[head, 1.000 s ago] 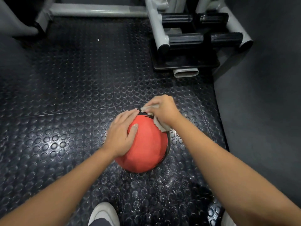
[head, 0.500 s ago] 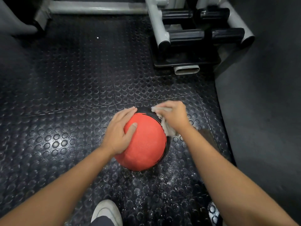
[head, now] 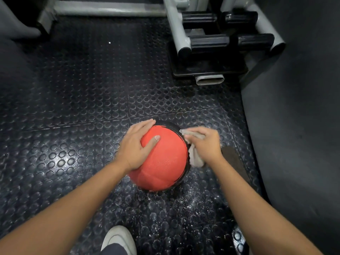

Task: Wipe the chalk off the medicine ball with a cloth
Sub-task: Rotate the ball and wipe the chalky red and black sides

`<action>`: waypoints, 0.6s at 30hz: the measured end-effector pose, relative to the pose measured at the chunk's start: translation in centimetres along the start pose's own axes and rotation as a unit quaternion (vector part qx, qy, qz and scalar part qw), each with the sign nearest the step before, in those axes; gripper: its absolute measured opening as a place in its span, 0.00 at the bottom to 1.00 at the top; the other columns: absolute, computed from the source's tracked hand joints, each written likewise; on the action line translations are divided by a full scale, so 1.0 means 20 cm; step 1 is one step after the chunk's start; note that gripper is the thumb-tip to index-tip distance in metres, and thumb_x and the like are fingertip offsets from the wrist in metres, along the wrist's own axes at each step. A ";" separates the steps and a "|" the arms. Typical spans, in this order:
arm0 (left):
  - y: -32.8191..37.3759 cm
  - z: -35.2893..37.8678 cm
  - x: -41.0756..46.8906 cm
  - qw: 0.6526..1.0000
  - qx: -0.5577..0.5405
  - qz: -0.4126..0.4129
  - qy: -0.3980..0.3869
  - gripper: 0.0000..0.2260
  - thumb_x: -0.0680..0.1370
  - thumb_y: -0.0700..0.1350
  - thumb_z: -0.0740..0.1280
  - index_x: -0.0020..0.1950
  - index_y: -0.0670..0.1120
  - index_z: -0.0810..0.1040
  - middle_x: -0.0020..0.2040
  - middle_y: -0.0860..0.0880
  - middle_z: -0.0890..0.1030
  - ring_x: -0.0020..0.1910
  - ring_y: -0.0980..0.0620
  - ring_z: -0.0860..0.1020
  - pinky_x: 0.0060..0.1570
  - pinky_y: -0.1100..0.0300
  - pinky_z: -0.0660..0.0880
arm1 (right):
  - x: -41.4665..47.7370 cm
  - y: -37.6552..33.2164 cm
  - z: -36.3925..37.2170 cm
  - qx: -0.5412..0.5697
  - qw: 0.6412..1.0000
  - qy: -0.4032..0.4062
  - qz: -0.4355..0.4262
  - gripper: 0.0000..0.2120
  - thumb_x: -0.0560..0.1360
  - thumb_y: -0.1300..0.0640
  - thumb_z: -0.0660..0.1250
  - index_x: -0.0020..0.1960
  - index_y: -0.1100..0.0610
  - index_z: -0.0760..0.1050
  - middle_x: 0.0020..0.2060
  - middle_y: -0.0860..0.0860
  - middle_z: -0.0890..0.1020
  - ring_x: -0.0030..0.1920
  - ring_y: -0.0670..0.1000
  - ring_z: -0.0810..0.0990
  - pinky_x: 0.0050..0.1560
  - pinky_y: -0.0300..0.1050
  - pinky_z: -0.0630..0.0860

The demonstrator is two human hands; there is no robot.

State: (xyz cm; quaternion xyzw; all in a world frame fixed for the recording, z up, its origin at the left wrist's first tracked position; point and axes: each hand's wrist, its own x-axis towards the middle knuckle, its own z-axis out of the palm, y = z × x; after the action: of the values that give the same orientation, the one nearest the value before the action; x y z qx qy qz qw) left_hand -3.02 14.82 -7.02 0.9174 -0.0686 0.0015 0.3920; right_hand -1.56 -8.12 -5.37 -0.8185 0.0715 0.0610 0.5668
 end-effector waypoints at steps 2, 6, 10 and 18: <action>0.01 0.01 -0.01 1.000 0.003 0.001 0.002 0.30 0.76 0.65 0.55 0.73 0.52 0.70 0.71 0.57 0.70 0.71 0.56 0.64 0.70 0.54 0.60 | 0.13 -0.02 0.02 -0.022 1.000 -0.015 0.010 0.07 0.71 0.63 0.74 0.45 0.53 0.84 0.38 0.42 0.83 0.38 0.34 0.80 0.43 0.27 0.73; 0.00 0.00 0.01 1.000 -0.019 -0.020 0.007 0.29 0.75 0.65 0.55 0.72 0.54 0.71 0.71 0.58 0.70 0.70 0.58 0.64 0.69 0.55 0.60 | 0.17 -0.03 0.05 -0.034 0.999 -0.021 0.021 0.05 0.72 0.60 0.74 0.45 0.51 0.84 0.39 0.40 0.84 0.43 0.38 0.81 0.48 0.34 0.75; -0.02 -0.01 0.03 0.998 -0.043 -0.034 0.000 0.29 0.75 0.66 0.56 0.72 0.54 0.71 0.70 0.58 0.70 0.70 0.57 0.65 0.71 0.53 0.60 | -0.10 0.01 -0.02 -0.001 1.000 -0.001 0.010 0.10 0.71 0.61 0.74 0.43 0.45 0.83 0.39 0.37 0.84 0.45 0.37 0.82 0.50 0.30 0.76; 0.01 0.00 -0.01 1.000 -0.025 -0.012 0.010 0.27 0.75 0.64 0.57 0.71 0.55 0.72 0.70 0.59 0.70 0.70 0.57 0.66 0.69 0.53 0.61 | 0.16 0.03 0.06 -0.011 0.998 0.021 0.065 0.07 0.71 0.61 0.75 0.41 0.50 0.83 0.38 0.44 0.84 0.41 0.42 0.82 0.43 0.34 0.75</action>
State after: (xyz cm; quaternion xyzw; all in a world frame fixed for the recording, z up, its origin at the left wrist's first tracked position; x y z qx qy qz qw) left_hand -3.27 14.77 -6.91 0.9080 -0.0535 0.0037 0.4154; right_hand 1.38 -7.38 -6.86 -0.8193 0.1358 0.0811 0.5512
